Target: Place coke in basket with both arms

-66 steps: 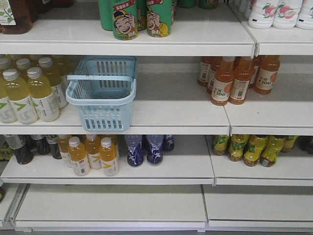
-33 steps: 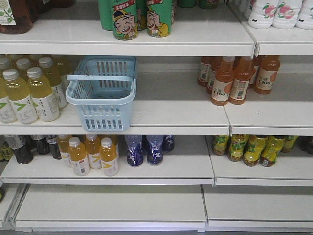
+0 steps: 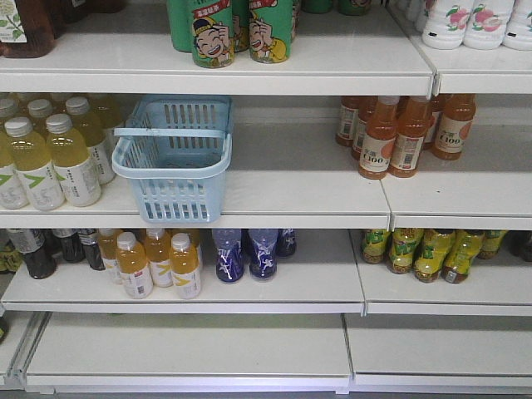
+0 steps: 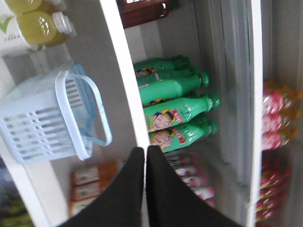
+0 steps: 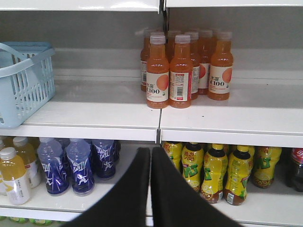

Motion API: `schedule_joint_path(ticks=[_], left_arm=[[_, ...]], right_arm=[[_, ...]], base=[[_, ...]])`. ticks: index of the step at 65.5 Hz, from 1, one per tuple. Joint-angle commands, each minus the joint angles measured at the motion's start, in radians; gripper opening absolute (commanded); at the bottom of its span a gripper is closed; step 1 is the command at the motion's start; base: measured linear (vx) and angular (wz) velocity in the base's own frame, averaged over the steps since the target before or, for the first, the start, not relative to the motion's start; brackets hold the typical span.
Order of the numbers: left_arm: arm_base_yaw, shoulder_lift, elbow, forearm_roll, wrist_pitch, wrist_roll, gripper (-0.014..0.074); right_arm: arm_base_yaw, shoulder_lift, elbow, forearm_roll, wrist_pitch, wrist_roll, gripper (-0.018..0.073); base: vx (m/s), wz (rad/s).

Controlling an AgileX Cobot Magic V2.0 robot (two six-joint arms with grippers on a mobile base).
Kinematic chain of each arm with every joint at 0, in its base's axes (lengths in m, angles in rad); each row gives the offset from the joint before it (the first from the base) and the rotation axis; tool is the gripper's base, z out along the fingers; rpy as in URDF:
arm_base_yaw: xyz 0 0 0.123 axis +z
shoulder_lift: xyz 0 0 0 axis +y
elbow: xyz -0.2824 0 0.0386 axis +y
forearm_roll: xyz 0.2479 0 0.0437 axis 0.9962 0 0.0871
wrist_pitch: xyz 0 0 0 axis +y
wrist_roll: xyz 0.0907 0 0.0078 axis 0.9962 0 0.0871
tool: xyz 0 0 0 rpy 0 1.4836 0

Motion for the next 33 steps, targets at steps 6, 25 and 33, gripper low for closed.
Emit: schedule_joint_path(ticks=[6,25,33], left_arm=[[-0.002,-0.019,-0.148,-0.122,-0.016,-0.255,-0.0006],[-0.002,0.058,-0.587,0.326,-0.153,-0.213,-0.0006],[-0.002,0.183,-0.706,0.535,-0.201,-0.242,-0.0006]], right_arm=[[-0.005,-0.019,0.01,-0.01,-0.067,-0.008,-0.0005],[-0.005,-0.019,0.01,-0.01,-0.067,-0.008,-0.0005],[-0.005,-0.019,0.01,-0.01,-0.067,-0.008,-0.0005]], base=[[0.0,0.0],[0.0,0.0],[0.0,0.0]])
